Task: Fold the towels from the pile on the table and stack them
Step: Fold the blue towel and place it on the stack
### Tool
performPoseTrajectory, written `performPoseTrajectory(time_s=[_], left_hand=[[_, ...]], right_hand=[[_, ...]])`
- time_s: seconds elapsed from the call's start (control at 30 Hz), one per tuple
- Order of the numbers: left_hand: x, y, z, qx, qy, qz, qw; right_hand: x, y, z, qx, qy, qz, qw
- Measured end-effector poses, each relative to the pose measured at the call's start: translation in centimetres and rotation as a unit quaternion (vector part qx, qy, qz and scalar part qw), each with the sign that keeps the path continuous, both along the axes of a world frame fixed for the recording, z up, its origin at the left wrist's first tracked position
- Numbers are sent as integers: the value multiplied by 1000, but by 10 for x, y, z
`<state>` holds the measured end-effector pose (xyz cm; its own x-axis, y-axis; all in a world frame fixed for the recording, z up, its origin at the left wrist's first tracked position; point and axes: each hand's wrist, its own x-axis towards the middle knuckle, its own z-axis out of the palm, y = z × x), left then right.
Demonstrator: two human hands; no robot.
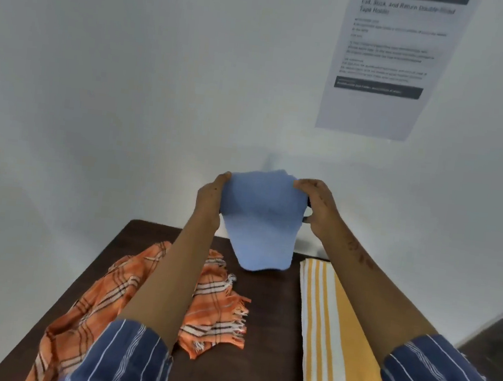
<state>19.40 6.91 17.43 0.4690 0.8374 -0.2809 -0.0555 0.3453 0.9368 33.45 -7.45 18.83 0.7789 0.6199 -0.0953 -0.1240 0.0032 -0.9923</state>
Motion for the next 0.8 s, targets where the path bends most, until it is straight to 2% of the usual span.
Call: performPoseTrajectory(time_s=[0.07, 0.17, 0.23, 0.37, 0.5, 0.6, 0.67, 0.77, 0.8], left_hand=[[-9, -13, -27, -30, 26, -34, 999], [-27, -33, -79, -68, 111, -114, 985], [-46, -47, -114, -73, 185, -170, 965], [-103, -76, -183, -145, 351, -297, 876], [-138, -86, -216, -192, 411, -424, 784], [-147, -87, -218, -197, 417, -461, 758], [-150, -84, -211, -183, 431, -488, 737], [-158, -75, -207, -161, 458, -531, 695], [-162, -72, -208, -165, 455, -527, 699]], right_hand=[[-8, -11, -30, -47, 19, -35, 998], [-36, -36, -86, -147, 16, -97, 984], [-58, -61, -125, -226, 64, -67, 970], [-99, -108, -191, -338, 131, 31, 932], [-131, -139, -217, -456, 191, 125, 860], [-131, -147, -224, -452, 222, 159, 849], [-127, -146, -227, -432, 221, 159, 859], [-127, -138, -224, -318, 225, 117, 914], [-127, -132, -225, -276, 210, 106, 932]])
